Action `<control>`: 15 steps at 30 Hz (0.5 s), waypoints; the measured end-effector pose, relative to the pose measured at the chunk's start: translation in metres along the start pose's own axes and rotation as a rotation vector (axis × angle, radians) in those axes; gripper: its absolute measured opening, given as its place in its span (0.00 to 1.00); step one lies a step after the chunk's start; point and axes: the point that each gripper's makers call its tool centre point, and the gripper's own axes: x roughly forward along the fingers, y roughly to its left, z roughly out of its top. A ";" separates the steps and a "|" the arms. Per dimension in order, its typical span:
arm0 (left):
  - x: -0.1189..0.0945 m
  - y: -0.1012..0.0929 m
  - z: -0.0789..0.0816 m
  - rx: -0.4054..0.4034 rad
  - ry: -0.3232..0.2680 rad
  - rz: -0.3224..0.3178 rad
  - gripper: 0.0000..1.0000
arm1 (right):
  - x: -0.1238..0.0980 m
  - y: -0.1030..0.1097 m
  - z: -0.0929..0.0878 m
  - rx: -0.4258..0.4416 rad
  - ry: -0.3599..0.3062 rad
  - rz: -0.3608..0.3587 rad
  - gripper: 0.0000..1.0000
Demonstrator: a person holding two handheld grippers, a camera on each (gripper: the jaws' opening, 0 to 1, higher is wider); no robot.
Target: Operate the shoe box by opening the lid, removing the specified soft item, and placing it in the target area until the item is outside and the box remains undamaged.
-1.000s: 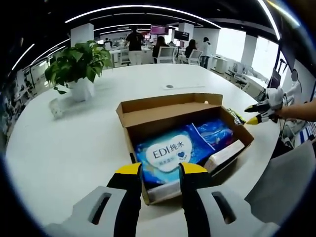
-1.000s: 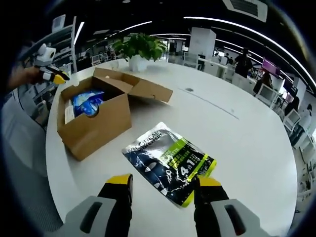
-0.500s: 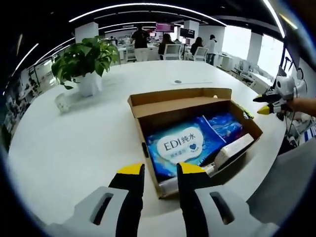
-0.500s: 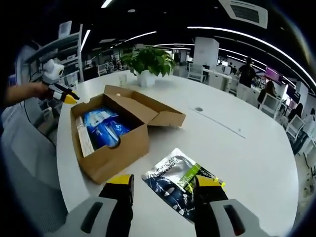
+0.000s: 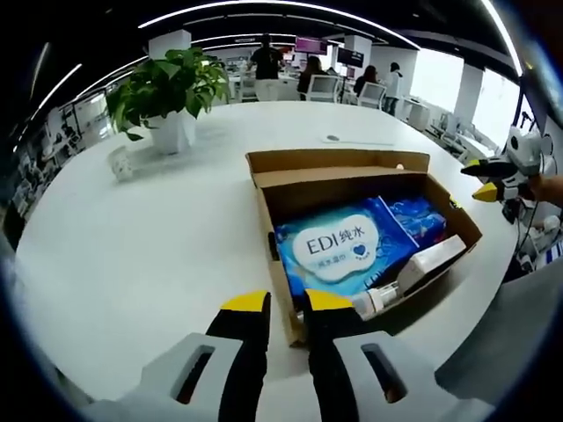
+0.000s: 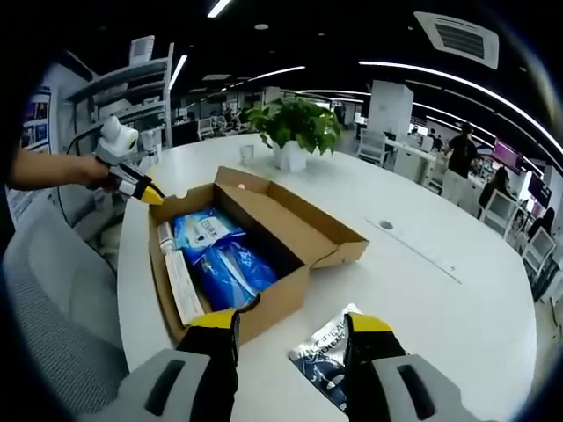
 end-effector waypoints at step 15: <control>0.008 -0.001 -0.002 -0.052 -0.009 0.021 0.05 | 0.038 0.045 0.027 -0.026 -0.025 0.101 0.39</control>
